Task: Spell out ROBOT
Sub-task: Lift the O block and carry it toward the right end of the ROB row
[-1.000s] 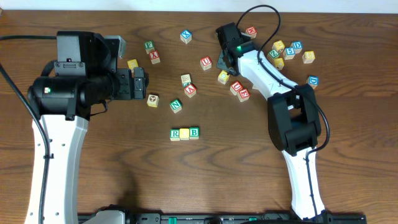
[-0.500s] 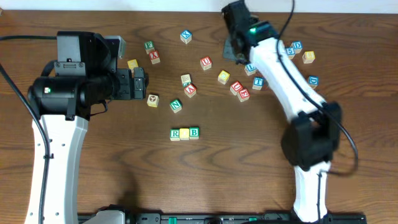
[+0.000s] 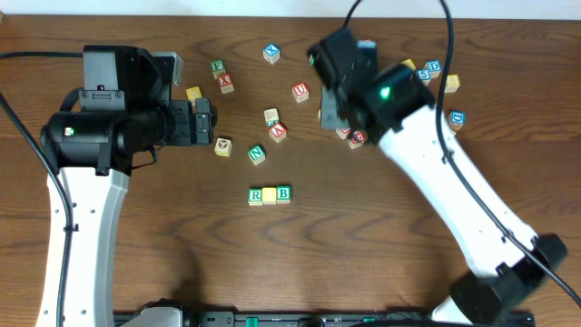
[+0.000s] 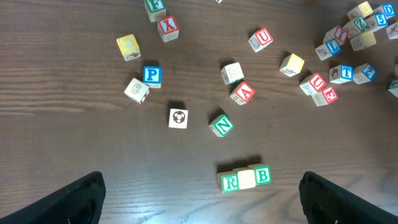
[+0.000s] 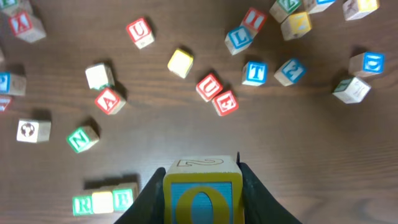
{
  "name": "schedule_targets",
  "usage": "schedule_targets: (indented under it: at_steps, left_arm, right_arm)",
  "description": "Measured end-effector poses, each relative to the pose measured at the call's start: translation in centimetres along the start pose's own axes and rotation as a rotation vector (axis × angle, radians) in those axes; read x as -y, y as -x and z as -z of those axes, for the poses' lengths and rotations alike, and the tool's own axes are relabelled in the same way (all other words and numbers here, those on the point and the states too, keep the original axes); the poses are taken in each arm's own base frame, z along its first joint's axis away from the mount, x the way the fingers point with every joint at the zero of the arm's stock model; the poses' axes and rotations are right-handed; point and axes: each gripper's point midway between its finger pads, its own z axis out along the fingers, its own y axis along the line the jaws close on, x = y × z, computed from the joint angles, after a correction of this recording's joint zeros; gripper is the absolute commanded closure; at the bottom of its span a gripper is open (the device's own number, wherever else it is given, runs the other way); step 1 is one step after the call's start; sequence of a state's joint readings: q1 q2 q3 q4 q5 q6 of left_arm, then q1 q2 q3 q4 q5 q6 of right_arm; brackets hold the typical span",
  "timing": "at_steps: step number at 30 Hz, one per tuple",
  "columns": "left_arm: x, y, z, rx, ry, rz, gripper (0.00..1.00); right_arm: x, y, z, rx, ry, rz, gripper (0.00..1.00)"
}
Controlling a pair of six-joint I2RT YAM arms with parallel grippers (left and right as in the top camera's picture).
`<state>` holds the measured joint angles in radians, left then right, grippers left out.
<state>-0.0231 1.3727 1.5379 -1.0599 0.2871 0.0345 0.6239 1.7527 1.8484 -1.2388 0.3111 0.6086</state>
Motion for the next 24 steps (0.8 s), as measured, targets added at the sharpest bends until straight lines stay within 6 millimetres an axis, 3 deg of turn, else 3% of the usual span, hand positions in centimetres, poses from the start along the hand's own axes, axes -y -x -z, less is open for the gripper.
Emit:
schedule_targets:
  at_steps: [7,14,18,24]
  left_arm:
    - [0.0,0.0,0.0,0.000,0.000,0.000,0.02]
    - [0.0,0.0,0.0,0.000,0.000,0.000,0.02]
    - [0.0,0.0,0.0,0.001,0.000,0.000,0.02]
    - [0.0,0.0,0.0,0.000,0.000,0.000,0.02]
  right_arm:
    - [-0.7,-6.0,-1.4,0.029,0.054,-0.006,0.99]
    - [-0.1,-12.1,-6.6,-0.032,0.021,-0.077,0.99]
    - [-0.6,-14.7,-8.9,-0.039,0.035,-0.101,0.99]
    - [-1.2,-17.7,-10.7,-0.067,0.035,-0.142,0.99]
